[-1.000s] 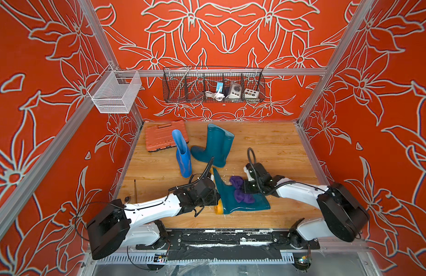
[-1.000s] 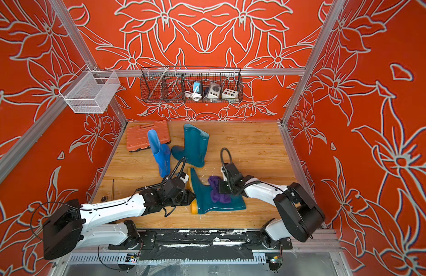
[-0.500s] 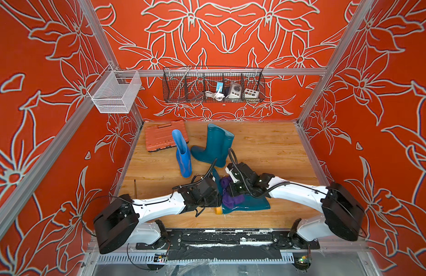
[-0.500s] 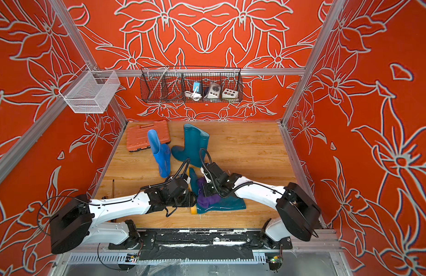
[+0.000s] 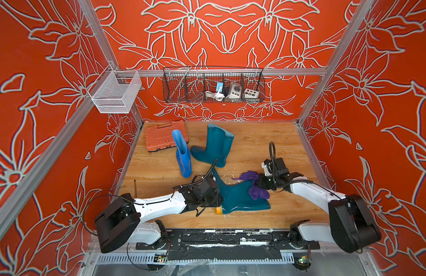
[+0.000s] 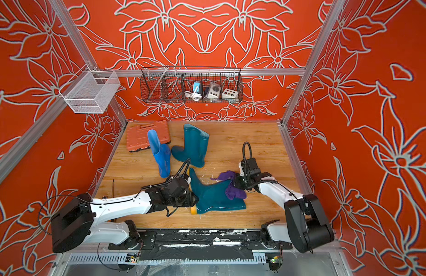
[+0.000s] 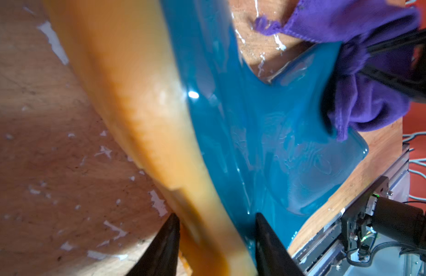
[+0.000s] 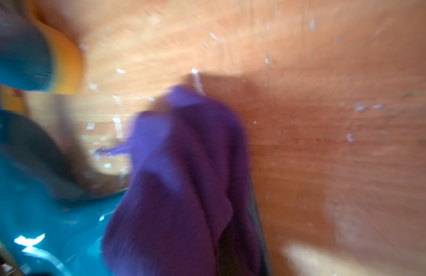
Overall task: Wipe the rubber boots with a cloth
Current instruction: Wipe the dirt off the rubber boot.
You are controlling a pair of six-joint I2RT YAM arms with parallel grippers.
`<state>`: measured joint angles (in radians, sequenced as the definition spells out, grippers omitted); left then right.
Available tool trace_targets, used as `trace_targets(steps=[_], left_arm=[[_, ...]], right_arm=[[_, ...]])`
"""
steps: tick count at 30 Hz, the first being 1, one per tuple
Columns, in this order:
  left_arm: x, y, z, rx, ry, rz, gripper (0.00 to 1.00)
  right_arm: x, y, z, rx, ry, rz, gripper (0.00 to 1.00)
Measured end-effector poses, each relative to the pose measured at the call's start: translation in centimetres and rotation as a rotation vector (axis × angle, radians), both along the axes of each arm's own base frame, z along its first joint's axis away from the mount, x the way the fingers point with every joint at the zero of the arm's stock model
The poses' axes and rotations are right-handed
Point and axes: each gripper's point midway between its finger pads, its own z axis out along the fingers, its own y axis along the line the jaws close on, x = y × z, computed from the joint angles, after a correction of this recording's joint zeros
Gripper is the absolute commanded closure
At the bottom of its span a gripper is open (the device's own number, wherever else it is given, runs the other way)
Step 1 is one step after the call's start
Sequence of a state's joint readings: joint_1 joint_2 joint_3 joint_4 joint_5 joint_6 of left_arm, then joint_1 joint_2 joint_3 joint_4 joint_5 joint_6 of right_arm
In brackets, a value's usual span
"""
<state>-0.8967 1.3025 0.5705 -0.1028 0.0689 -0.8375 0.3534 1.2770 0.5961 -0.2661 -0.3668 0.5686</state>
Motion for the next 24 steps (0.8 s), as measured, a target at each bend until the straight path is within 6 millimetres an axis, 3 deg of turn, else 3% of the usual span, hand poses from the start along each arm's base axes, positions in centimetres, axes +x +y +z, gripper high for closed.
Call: trace_targets(steps=[3,7,10,12,16,18,22,24], left_arm=[[-0.1,0.0,0.0,-0.002,0.003,-0.003,0.58],[-0.1,0.0,0.0,-0.002,0.004,-0.002,0.61],[-0.1,0.0,0.0,-0.002,0.003,-0.002,0.64],[-0.1,0.1,0.1,0.0,0.004,-0.002,0.67],[-0.1,0.2,0.2,0.0,0.0,0.003,0.8],[0.0,0.4,0.4,0.0,-0.001,0.011,0.87],[0.2,0.9,0.4,0.005,0.004,0.029,0.96],[0.2,1.1,0.3,0.006,0.011,0.034,1.0]], right_arm=[[-1.2,3.3,1.4,-0.01,-0.04,0.106,1.0],[-3.2,11.1,3.2,0.026,-0.089,0.316,1.0],[-4.0,15.5,2.5,0.032,-0.078,0.415,1.0],[-4.1,16.3,1.2,0.015,-0.054,0.43,1.0],[-2.9,14.5,0.3,0.024,-0.019,0.377,1.0],[-1.2,11.0,0.0,0.041,-0.006,0.277,1.0],[1.6,1.3,0.3,-0.004,0.005,0.007,1.0],[1.6,-0.3,2.1,-0.022,-0.039,-0.023,1.0]])
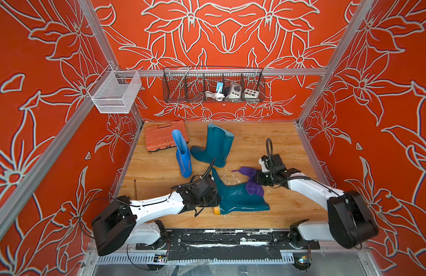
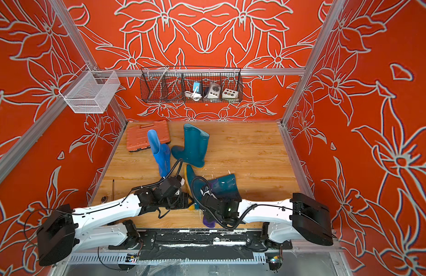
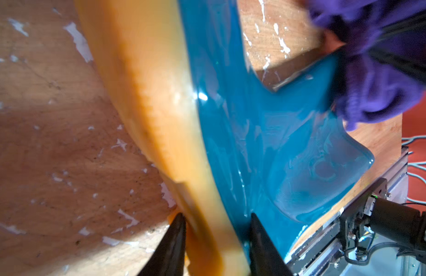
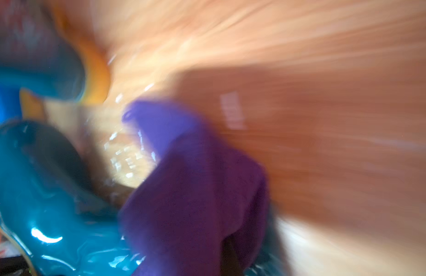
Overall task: Wipe the rubber boots with a cloth
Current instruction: Wipe the dirt off the rubber boot.
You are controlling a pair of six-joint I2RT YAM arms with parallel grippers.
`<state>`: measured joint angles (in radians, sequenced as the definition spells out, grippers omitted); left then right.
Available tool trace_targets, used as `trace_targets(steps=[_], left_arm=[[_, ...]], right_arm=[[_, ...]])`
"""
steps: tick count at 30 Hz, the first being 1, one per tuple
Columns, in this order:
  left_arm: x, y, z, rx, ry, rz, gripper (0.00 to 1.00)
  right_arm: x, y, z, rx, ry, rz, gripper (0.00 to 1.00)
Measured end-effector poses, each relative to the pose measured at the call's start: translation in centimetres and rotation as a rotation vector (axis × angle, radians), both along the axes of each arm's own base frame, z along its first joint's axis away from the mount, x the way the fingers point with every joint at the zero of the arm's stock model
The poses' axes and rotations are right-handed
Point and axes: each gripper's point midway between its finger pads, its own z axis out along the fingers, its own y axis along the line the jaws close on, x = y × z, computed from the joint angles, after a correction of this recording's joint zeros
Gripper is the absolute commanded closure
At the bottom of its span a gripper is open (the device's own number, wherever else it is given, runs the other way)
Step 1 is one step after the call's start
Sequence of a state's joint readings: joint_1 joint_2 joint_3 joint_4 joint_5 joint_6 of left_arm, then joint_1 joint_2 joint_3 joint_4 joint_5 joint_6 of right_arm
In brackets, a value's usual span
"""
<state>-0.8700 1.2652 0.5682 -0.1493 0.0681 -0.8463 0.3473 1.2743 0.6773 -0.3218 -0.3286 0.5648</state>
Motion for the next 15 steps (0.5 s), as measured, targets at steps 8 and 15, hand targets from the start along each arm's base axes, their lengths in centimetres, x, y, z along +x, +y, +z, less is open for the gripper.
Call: trace_targets(steps=[8,15], left_arm=[[1.8,1.0,0.1,-0.006,0.015,0.065,1.0],[2.1,0.9,0.0,-0.004,0.026,0.072,1.0]], right_arm=[[-2.8,6.5,5.1,0.016,-0.132,0.218,1.0],[-8.8,16.4,-0.8,-0.011,0.01,0.51,1.0]])
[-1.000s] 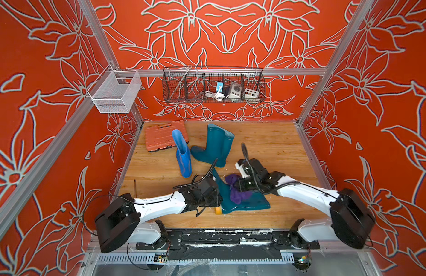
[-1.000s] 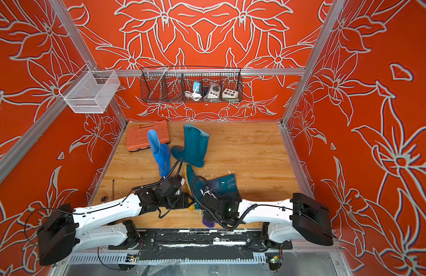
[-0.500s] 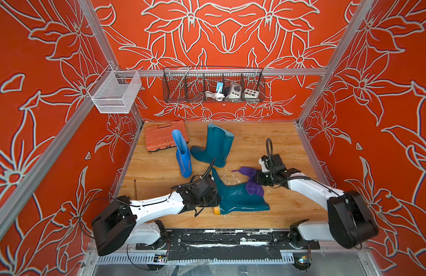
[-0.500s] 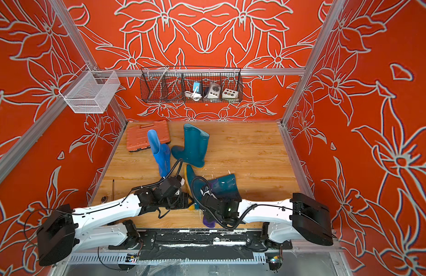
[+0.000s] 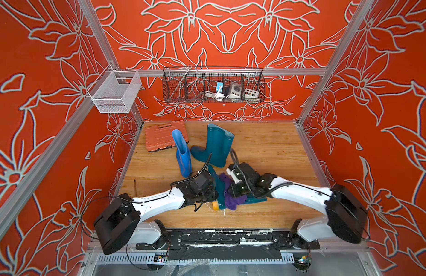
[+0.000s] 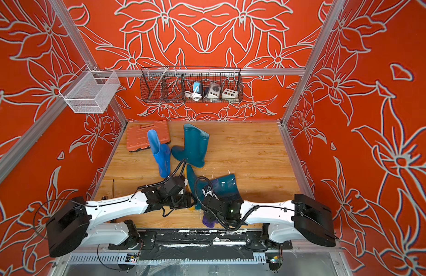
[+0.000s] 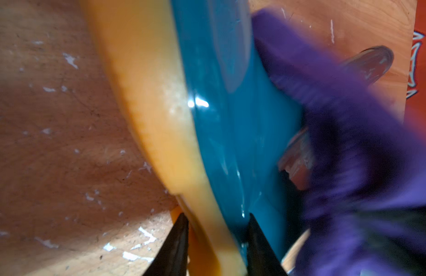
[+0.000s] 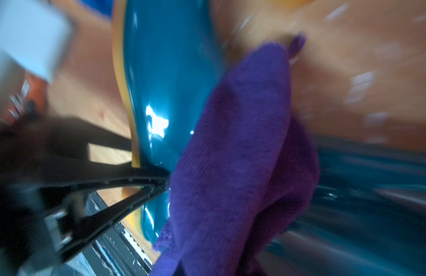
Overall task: Wipe the rubber boots with a cloth
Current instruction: Wipe the dirt off the rubber boot.
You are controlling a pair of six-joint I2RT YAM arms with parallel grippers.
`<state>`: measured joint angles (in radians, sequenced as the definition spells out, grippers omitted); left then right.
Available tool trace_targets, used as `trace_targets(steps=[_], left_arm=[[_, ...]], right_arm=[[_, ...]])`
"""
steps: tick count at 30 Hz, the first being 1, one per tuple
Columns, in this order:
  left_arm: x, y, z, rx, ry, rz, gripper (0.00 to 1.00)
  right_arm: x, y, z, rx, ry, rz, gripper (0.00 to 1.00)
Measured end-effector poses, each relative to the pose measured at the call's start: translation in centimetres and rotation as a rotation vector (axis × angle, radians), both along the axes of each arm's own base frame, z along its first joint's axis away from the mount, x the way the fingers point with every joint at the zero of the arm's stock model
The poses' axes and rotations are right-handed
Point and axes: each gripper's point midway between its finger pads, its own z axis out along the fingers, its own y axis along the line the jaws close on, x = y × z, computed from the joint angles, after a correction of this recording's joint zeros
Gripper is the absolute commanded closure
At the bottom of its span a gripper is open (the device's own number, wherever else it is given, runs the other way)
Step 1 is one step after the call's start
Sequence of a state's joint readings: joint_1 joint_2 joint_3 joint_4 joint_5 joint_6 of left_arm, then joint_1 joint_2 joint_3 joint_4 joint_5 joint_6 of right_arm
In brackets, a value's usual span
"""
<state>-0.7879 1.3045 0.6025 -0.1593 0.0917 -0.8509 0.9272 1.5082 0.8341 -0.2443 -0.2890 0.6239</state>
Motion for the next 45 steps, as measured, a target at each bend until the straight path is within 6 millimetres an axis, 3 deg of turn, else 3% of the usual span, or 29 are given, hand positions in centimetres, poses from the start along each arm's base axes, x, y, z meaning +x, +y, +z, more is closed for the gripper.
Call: trace_targets(steps=[3,6,8,11,13,15,18,20,25,27,29,32,34,37,39,43,45], left_arm=[[0.0,0.0,0.0,-0.002,0.003,0.003,1.0],[0.0,0.0,0.0,-0.004,0.004,0.002,1.0],[0.0,0.0,0.1,-0.005,0.003,0.002,1.0],[0.0,0.0,0.1,-0.009,0.001,0.001,1.0],[0.0,0.0,0.1,-0.009,0.001,0.0,1.0],[0.0,0.0,0.1,-0.01,0.002,0.0,1.0],[0.0,0.0,0.1,-0.013,0.006,0.0,1.0],[-0.1,0.0,0.1,-0.015,0.009,-0.002,1.0],[-0.1,-0.1,0.0,-0.02,0.013,-0.005,1.0],[-0.1,-0.1,0.0,-0.02,0.013,-0.005,1.0],[-0.1,-0.1,0.0,-0.02,0.012,-0.005,1.0],[-0.1,-0.1,0.0,-0.019,0.011,-0.009,1.0],[-0.1,-0.1,0.0,-0.017,0.01,-0.011,0.98],[-0.1,-0.1,0.1,-0.014,0.009,-0.02,0.67],[-0.2,-0.1,0.1,-0.014,0.011,-0.027,0.56],[-0.4,0.1,0.1,-0.004,0.01,-0.04,0.46],[-0.6,0.3,0.5,-0.003,0.008,-0.042,0.45]], right_arm=[[0.2,0.3,-1.3,-0.024,0.02,-0.001,1.0],[1.8,-1.9,-1.3,-0.005,0.032,-0.069,1.0],[3.7,-5.9,-2.2,0.0,0.052,-0.189,1.0],[5.3,-13.8,-3.9,-0.034,0.1,-0.416,1.0],[5.2,-16.7,-3.5,-0.044,0.095,-0.495,1.0],[5.0,-16.8,-2.4,-0.025,0.07,-0.497,1.0],[4.6,-14.8,-0.7,0.002,0.022,-0.432,1.0],[3.5,-11.9,0.2,-0.004,-0.005,-0.332,1.0],[1.1,-2.3,1.9,0.044,-0.036,-0.082,1.0],[0.6,0.0,1.2,0.039,-0.026,-0.03,1.0],[0.2,0.8,0.2,0.024,-0.011,-0.009,1.0],[1.0,-0.3,-0.9,0.008,0.007,-0.037,1.0],[2.4,-3.2,-1.5,0.018,0.024,-0.117,1.0],[4.3,-10.8,-2.3,-0.036,0.021,-0.316,1.0],[4.2,-14.1,-1.3,-0.08,-0.022,-0.384,1.0],[3.4,-14.6,3.4,-0.027,-0.18,-0.367,1.0],[2.1,-13.6,4.7,-0.02,-0.247,-0.318,1.0]])
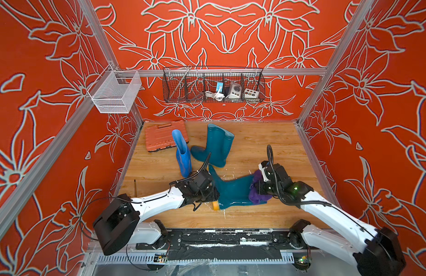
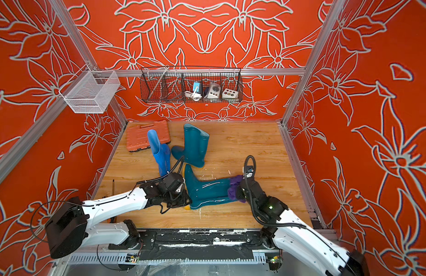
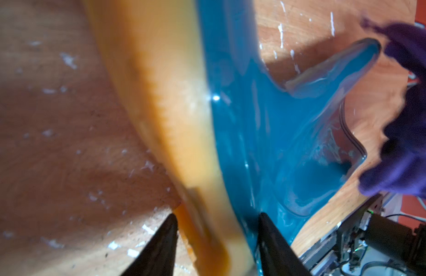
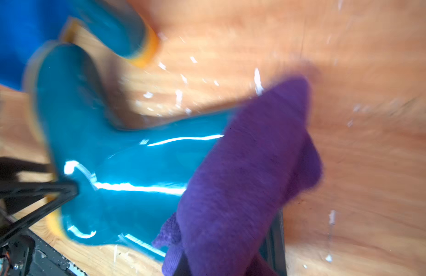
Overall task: Wipe the rubber boots with a cloth
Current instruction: Wipe the dirt off the rubber boot.
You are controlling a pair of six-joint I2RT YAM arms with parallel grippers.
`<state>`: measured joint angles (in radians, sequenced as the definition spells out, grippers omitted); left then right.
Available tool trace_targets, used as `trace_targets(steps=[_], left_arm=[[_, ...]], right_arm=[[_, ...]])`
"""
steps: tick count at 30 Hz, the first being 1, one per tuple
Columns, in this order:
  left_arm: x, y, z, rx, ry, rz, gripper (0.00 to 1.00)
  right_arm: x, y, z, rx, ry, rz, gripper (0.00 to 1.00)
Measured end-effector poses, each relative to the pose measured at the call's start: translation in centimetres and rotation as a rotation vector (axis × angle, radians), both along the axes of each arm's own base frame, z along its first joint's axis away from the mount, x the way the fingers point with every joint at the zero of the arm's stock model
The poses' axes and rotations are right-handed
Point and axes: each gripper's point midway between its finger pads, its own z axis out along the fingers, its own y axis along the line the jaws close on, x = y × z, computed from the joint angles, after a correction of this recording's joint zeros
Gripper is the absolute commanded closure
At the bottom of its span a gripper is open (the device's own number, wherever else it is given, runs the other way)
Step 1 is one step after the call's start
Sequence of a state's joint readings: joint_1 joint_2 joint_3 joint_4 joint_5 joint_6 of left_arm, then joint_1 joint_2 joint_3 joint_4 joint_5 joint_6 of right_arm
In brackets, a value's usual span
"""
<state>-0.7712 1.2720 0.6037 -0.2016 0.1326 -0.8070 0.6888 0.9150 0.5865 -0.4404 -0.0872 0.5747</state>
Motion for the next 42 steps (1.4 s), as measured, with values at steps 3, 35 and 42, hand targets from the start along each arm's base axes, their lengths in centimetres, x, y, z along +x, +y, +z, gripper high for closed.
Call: trace_targets(steps=[3,35,42], left_arm=[[-0.5,0.5,1.0,-0.012,-0.011,0.0,0.44],[-2.6,-2.4,-1.0,-0.072,0.1,-0.024,1.0],[-2.6,-1.2,-0.8,-0.033,0.131,-0.007,1.0]], right_arm=[[-3.0,2.9,0.3,-0.021,-0.037,0.125,1.0],[-6.5,9.8,-4.9,-0.121,-0.112,0.238,1.0],[-0.6,2.0,-2.8,-0.088,-0.167,-0.026,1.0]])
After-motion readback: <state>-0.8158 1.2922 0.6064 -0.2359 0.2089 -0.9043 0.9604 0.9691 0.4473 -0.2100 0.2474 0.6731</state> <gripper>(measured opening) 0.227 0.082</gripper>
